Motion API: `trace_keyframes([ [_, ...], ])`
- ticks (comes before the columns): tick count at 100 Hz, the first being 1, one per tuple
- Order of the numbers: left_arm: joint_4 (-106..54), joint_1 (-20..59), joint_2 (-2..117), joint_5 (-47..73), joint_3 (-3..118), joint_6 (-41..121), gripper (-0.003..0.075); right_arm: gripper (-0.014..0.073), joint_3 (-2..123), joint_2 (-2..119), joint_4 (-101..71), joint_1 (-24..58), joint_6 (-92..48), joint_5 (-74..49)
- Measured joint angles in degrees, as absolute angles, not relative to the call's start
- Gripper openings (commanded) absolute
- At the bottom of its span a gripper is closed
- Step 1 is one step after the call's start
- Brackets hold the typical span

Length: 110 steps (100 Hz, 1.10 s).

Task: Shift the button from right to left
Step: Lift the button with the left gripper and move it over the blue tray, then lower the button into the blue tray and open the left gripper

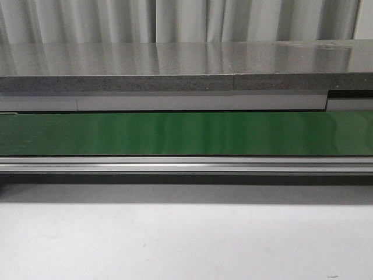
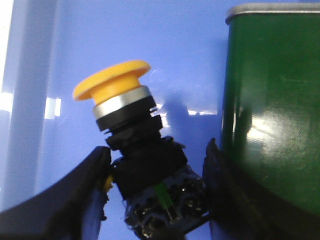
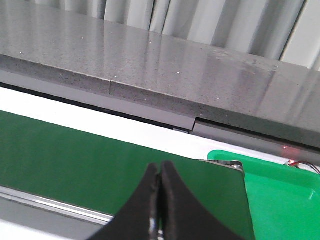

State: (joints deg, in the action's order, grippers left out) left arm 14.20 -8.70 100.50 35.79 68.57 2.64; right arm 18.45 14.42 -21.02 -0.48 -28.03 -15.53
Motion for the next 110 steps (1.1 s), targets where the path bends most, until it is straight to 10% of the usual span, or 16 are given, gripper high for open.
trace_keyframes([
  [36,15.1,-8.7,102.9,35.7,68.6,2.6,0.0124,-0.0068,18.4,14.4,-21.0,-0.5,-28.0,-15.5],
  [68,15.4,-8.7,102.9,35.7,68.6,2.6,0.0473,-0.0068,18.4,14.4,-21.0,-0.5,-28.0,-15.5],
  [110,16.8,-8.7,102.8,35.5,68.6,2.6,0.0477,-0.0068,18.4,14.4,-21.0,-0.5,-28.0,-15.5],
])
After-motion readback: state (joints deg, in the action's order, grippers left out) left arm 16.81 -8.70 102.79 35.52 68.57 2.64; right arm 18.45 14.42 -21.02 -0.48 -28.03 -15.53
